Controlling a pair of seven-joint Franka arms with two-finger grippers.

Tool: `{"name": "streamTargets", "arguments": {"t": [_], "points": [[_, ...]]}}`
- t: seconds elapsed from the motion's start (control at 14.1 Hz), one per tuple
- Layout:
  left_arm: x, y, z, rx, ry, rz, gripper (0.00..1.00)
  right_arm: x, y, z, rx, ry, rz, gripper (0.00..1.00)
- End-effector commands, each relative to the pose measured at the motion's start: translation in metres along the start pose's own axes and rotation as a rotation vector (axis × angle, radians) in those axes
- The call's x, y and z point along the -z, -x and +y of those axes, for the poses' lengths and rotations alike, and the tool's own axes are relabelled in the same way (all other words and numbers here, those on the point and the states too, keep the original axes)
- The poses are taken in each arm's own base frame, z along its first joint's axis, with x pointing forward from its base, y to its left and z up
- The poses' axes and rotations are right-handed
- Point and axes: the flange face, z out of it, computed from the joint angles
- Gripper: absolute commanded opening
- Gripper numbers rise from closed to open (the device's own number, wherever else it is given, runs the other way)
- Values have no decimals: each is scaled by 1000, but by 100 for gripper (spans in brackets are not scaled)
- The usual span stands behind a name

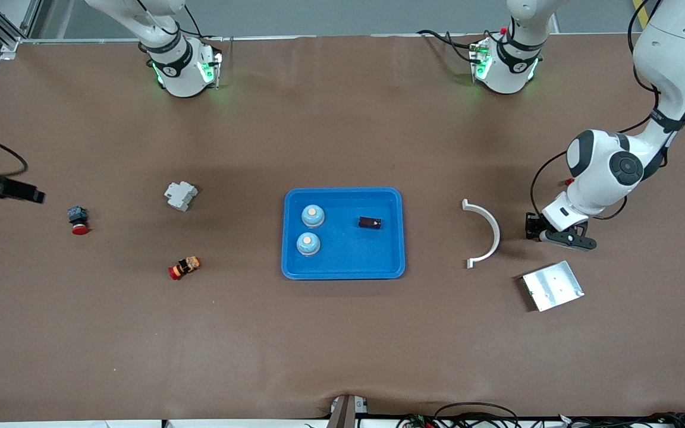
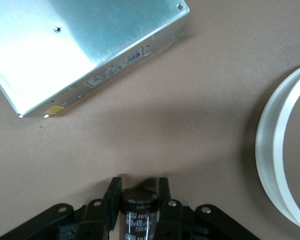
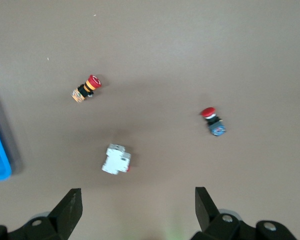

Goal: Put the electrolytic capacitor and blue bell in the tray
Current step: 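Lift the capacitor with the left gripper while the right arm returns to rest, then carry the second capacitor into the tray and open the left gripper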

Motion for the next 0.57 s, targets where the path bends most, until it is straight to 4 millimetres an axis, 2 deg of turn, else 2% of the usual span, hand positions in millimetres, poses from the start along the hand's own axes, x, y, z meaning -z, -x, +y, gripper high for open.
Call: {"name": "streamTargets", "arguments": {"t": [0.0, 0.14, 0.21, 0.35, 0.5], "points": [[17, -3, -1, 4, -31, -10, 0, 13, 17, 22, 34, 17, 28, 100], [24, -9, -4, 5, -42, -10, 0, 15, 14, 26, 29, 24, 55, 100], [31, -15, -6, 10, -51, -24, 0, 16, 15, 36, 13, 15, 60, 100], [44, -28, -7, 49, -66, -61, 0, 14, 14, 34, 16, 15, 57, 100], [59, -44, 10, 154, -73, -94, 0, 17, 15, 28, 28, 30, 61, 100]]}}
